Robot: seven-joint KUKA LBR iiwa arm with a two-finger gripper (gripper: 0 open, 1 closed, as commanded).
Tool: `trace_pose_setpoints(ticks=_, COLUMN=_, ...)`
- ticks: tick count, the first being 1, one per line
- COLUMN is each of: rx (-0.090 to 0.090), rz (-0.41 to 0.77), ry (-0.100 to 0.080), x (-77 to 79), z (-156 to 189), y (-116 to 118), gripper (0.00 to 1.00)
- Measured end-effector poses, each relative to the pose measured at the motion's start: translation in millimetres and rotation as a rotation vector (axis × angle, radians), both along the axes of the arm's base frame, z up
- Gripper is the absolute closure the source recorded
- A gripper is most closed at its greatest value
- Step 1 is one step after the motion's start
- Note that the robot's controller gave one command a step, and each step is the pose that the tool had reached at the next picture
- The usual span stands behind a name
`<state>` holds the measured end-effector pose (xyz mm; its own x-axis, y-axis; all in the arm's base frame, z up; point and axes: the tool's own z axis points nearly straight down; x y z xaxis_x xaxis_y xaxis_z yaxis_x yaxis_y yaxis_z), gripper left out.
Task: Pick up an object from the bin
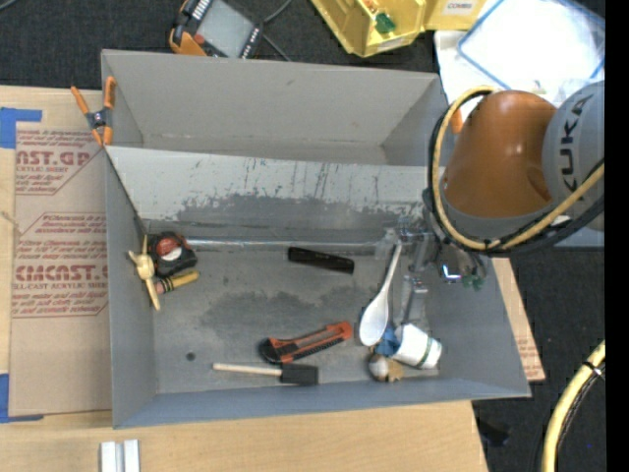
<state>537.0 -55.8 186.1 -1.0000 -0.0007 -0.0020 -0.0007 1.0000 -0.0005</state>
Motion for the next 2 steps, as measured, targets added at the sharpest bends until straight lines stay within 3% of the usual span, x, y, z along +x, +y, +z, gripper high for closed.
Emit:
trace_pose_setpoints(ticks=1, rx=0.000, rz=0.000, ry=0.000, x=0.0, z=0.0, y=0.0, gripper=0.00)
trace_pose_setpoints(ticks=2, rx=-0.001, rz=0.501, ry=0.001, x=29.4, z=-68.8, y=-35.1, gripper=0.00)
